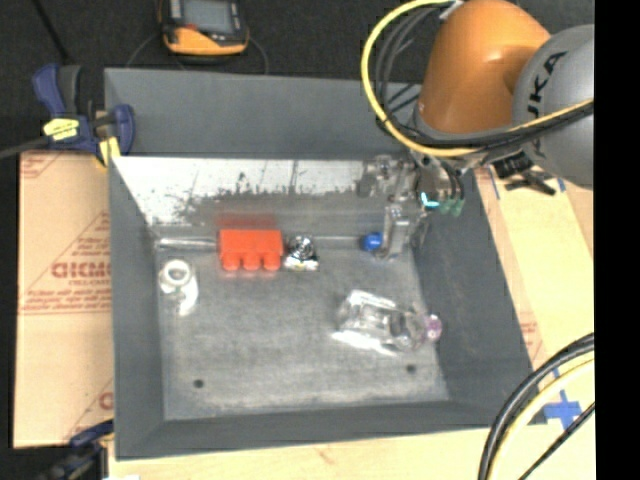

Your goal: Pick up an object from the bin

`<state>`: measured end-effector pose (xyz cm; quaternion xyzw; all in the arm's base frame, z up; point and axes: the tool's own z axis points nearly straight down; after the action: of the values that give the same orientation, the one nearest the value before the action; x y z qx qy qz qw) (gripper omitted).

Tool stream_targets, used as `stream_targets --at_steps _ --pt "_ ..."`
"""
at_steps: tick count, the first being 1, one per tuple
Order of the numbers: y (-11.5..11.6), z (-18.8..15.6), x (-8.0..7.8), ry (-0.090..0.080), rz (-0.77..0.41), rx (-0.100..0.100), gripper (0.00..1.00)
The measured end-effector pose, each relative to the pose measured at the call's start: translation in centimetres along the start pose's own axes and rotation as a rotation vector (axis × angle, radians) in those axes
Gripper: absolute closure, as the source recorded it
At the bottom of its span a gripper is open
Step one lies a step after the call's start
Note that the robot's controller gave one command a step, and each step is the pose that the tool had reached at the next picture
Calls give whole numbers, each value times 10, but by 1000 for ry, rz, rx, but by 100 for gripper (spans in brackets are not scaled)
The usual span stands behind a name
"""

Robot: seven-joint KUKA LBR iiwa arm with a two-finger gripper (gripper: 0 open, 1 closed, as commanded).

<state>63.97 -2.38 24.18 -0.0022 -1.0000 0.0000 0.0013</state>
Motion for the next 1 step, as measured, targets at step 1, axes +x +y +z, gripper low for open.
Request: stream_targets --at_steps 1 --pt "-49 154 43 1 -302 0 0"
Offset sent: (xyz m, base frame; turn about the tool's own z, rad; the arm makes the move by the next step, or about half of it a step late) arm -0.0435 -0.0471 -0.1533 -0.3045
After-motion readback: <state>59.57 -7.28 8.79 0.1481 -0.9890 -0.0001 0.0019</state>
